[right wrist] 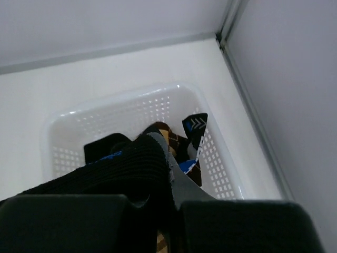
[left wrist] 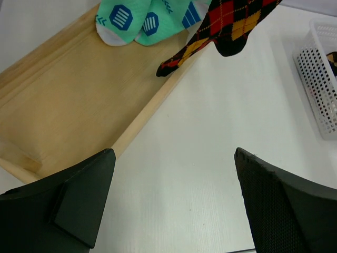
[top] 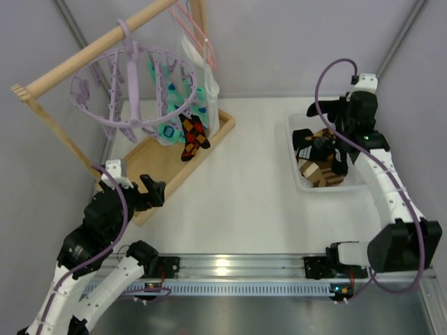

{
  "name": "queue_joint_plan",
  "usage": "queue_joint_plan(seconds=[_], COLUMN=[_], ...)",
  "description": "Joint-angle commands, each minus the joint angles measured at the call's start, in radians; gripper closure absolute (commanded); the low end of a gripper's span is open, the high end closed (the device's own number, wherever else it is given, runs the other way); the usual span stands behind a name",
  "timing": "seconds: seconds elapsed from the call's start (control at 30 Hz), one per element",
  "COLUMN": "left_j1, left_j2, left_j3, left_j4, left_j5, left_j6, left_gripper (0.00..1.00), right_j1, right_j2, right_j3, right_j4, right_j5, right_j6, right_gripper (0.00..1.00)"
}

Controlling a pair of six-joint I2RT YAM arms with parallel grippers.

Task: Remove the socks clipped to the hanger

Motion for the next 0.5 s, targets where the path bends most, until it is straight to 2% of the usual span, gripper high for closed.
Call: queue_joint_plan(seconds=[0.0, 0.17, 0.47], left_j1=[-0.002, -0.002, -0.002], left_j2=[-0.025, -0.044, -0.079], left_j3=[-0.008, -0.022, -0.030], left_j4=[0.081, 0.092, 0.089], left_j5=[0.050, 0.064, 0.039], left_j6=[-0.013, -0.017, -0.027], left_gripper=[0.02, 0.02, 0.02], right_j1=[-0.133, -0.167, -0.173], right_j2=[0.149, 0.410, 0.573], right_j3=[-0.004, 0.026, 0.008], right_j4=[0.085, 0.084, 0.042], right_j5=[-0.099, -0.125, -0.214], right_j6=[0.107, 0.139, 0.213], right_gripper=[1.00, 1.00, 0.92])
